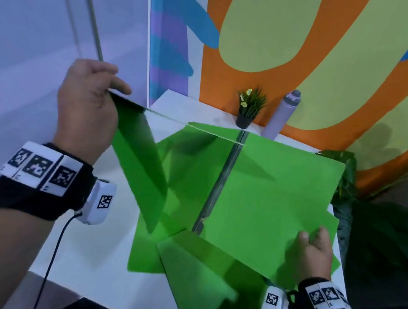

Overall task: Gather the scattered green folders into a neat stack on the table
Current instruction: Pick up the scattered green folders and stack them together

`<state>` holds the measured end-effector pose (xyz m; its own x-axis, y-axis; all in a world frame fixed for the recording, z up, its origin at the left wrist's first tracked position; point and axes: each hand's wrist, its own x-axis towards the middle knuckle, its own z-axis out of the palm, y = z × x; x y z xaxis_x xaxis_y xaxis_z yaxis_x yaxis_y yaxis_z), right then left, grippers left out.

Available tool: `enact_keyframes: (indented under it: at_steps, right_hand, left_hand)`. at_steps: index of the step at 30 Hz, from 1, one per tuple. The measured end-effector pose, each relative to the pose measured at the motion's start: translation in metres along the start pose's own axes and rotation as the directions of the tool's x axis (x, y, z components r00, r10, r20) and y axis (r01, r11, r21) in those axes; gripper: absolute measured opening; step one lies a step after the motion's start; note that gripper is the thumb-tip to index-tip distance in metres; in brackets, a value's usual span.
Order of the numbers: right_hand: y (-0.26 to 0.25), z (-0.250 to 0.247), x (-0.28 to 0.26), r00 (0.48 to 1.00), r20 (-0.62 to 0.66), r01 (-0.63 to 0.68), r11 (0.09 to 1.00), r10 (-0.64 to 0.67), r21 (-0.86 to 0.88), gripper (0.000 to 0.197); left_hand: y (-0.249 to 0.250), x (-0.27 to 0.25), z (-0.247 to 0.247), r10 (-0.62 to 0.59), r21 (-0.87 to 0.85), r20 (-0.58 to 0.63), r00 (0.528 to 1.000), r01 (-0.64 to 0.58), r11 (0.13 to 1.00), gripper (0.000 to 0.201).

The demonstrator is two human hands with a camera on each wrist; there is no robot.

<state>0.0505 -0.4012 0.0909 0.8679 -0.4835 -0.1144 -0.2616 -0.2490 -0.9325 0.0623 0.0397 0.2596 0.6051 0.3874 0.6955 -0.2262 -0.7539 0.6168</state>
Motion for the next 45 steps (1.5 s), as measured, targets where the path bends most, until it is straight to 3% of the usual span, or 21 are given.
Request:
enact_keyframes:
  at_steps: [1, 4, 6, 10, 12, 14, 16, 18, 19, 24, 27, 29, 31, 32, 39, 41, 45]
  right_hand:
    - [-0.003, -0.004, 0.0, 1.0, -0.018, 0.011, 1.0, -0.01, 0.019, 0.016]
    - [-0.003, -0.016, 0.008, 0.999, -0.045, 0.031, 0.999, -0.029, 0.041, 0.02]
    - [-0.011, -0.02, 0.005, 0.998, -0.056, 0.03, 0.998, -0.028, 0.049, 0.016]
    - [-0.018, -0.023, -0.001, 0.988, -0.13, 0.083, 0.996, -0.078, 0.034, 0.024]
    - [-0.019, -0.023, -0.002, 0.989, -0.134, 0.069, 0.997, -0.063, 0.043, 0.028]
    - [-0.018, -0.021, -0.001, 0.995, -0.102, 0.024, 0.998, -0.019, 0.052, 0.03]
    - [-0.02, -0.018, -0.002, 0.997, -0.07, -0.003, 0.998, 0.008, 0.067, 0.044]
    - [-0.024, -0.013, -0.004, 0.999, -0.032, -0.011, 0.996, 0.014, 0.092, 0.046]
    - [-0.026, -0.011, -0.005, 1.0, -0.011, -0.016, 0.994, 0.017, 0.108, 0.043]
    - [-0.037, 0.0, -0.012, 0.999, 0.046, -0.014, 0.988, 0.007, 0.152, 0.053]
    - [-0.043, 0.014, -0.026, 0.994, 0.105, -0.033, 0.975, 0.009, 0.221, 0.063]
    - [-0.045, 0.027, -0.037, 0.986, 0.163, -0.064, 0.967, 0.023, 0.248, 0.066]
    - [-0.047, 0.039, -0.048, 0.975, 0.22, -0.081, 0.964, 0.024, 0.251, 0.068]
    - [-0.048, 0.044, -0.052, 0.969, 0.245, -0.091, 0.963, 0.027, 0.253, 0.068]
    - [-0.046, 0.064, -0.069, 0.941, 0.336, -0.114, 0.966, 0.029, 0.234, 0.069]
    - [-0.042, 0.064, -0.07, 0.938, 0.344, -0.128, 0.965, 0.043, 0.229, 0.069]
    - [-0.035, 0.062, -0.072, 0.937, 0.34, -0.16, 0.967, 0.084, 0.199, 0.067]
  left_hand:
    - [-0.008, -0.002, -0.003, -0.086, 0.02, 0.006, 0.996, 0.086, 0.996, 0.047]
    - [-0.037, -0.024, -0.009, -0.269, 0.189, 0.089, 0.959, 0.249, 0.95, 0.041]
    - [-0.056, -0.051, -0.011, -0.422, 0.21, 0.161, 0.892, 0.387, 0.898, 0.038]
    - [-0.108, -0.117, -0.014, -0.687, 0.122, 0.265, 0.676, 0.684, 0.72, 0.036]
    - [-0.134, -0.149, -0.014, -0.754, 0.109, 0.4, 0.521, 0.79, 0.604, 0.03]
    - [-0.152, -0.171, -0.017, -0.823, 0.109, 0.447, 0.351, 0.891, 0.44, 0.026]
    - [-0.159, -0.184, -0.019, -0.813, 0.138, 0.528, 0.243, 0.921, 0.365, 0.036]
    - [-0.158, -0.188, -0.016, -0.786, 0.187, 0.584, 0.204, 0.908, 0.375, 0.055]
    - [-0.156, -0.186, -0.018, -0.788, 0.186, 0.569, 0.236, 0.896, 0.403, 0.062]
    - [-0.131, -0.164, -0.027, -0.693, 0.068, 0.502, 0.518, 0.775, 0.629, 0.078]
    - [-0.108, -0.152, -0.024, -0.573, -0.074, 0.547, 0.61, 0.717, 0.693, 0.081]
    - [-0.085, -0.147, -0.018, -0.5, -0.204, 0.577, 0.646, 0.707, 0.677, 0.068]
    - [-0.06, -0.144, -0.01, -0.442, -0.283, 0.6, 0.667, 0.693, 0.663, 0.033]
    - [-0.051, -0.145, -0.007, -0.428, -0.299, 0.606, 0.67, 0.691, 0.658, 0.028]
    - [-0.025, -0.157, 0.014, -0.4, -0.26, 0.634, 0.662, 0.669, 0.696, 0.055]
    - [-0.025, -0.16, 0.022, -0.43, -0.291, 0.63, 0.647, 0.71, 0.642, 0.06]
    - [-0.019, -0.162, 0.032, -0.468, -0.424, 0.654, 0.595, 0.8, 0.425, 0.054]
